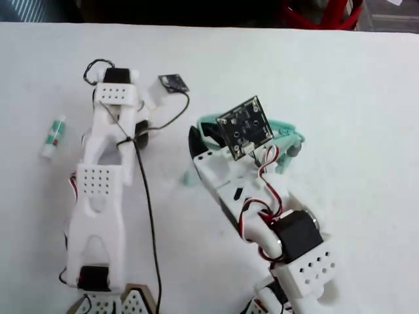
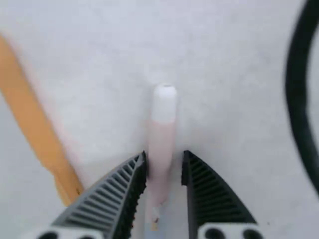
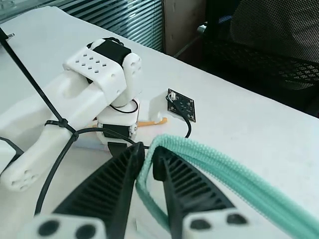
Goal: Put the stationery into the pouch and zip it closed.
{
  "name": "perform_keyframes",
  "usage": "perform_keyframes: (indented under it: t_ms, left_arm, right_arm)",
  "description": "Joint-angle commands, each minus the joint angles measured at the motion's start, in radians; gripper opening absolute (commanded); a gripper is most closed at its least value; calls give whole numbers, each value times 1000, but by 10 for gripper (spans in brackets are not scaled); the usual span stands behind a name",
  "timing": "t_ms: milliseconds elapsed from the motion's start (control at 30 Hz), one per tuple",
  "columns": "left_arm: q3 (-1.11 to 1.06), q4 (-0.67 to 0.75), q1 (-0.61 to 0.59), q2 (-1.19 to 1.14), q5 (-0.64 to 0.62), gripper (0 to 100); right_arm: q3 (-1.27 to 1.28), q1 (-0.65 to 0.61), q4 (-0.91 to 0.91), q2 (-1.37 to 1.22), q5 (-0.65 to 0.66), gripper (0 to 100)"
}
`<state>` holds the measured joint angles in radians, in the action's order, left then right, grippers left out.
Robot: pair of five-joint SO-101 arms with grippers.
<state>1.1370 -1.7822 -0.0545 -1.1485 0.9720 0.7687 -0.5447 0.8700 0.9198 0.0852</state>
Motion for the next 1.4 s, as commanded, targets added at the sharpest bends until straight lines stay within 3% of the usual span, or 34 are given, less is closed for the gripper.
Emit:
perform_keyframes:
  t_ms: [0, 167, 567, 767, 900, 1067, 1367]
  left_arm:
    - [18, -5, 42, 16, 5, 19]
    - [103, -6, 21, 125, -104, 24]
    - [140, -6, 61, 662, -408, 23]
    - [150, 3, 127, 926, -687, 23]
    - [140, 46, 206, 1090, -807, 23]
    - [140, 32, 282, 1156, -961, 23]
    - [150, 133, 285, 1164, -1208, 23]
  right_arm:
    - [115, 2, 10, -22, -8, 23]
    - [117, 2, 10, -22, -9, 23]
    - [126, -4, 10, -22, 0, 25]
    - [157, -139, 8, -24, 95, 24]
    - [175, -217, 8, -24, 130, 24]
    - [175, -219, 10, -24, 133, 24]
    - [169, -170, 10, -22, 132, 23]
